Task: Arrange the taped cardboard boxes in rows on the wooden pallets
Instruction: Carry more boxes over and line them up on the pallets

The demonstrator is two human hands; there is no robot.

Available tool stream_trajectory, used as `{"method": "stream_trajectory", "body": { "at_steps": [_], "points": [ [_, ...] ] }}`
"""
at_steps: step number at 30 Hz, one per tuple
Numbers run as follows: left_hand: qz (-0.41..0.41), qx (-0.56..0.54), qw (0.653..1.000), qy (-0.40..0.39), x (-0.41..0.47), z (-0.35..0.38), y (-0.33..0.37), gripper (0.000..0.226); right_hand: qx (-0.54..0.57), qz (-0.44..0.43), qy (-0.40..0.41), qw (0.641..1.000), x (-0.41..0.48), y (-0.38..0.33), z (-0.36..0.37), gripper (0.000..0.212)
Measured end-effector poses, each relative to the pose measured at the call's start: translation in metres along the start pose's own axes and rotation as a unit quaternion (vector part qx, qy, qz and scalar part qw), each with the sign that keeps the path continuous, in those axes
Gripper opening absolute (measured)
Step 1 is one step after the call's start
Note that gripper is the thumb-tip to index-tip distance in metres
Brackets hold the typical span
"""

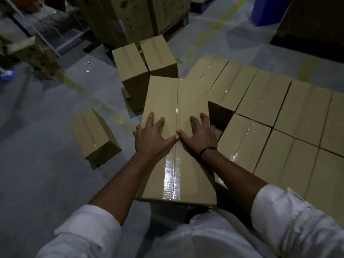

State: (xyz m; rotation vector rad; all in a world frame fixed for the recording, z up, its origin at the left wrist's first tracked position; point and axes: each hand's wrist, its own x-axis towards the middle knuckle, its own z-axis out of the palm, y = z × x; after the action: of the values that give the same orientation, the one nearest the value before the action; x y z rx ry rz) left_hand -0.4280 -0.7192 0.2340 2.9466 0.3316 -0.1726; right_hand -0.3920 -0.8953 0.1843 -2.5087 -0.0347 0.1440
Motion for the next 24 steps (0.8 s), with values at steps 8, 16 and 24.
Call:
{"method": "stream_trajectory", "body": {
  "at_steps": [8,16,24],
  "points": [
    [0.068,-0.013,0.996,-0.059,0.072,0.018,-0.007,0.097,-0.002,0.063,0.013,0.998,0.048,0.008,0.02,0.083],
    [0.154,-0.041,0.98,-0.115,0.141,0.083,-0.023,0.1,-0.005,0.146,0.065,0.987,0.081,0.037,0.075,0.077],
    [0.24,-0.032,0.954,-0.178,0.212,0.205,-0.04,0.097,-0.01,0.216,0.123,0.968,0.123,0.104,0.178,0.069]
  ]
}}
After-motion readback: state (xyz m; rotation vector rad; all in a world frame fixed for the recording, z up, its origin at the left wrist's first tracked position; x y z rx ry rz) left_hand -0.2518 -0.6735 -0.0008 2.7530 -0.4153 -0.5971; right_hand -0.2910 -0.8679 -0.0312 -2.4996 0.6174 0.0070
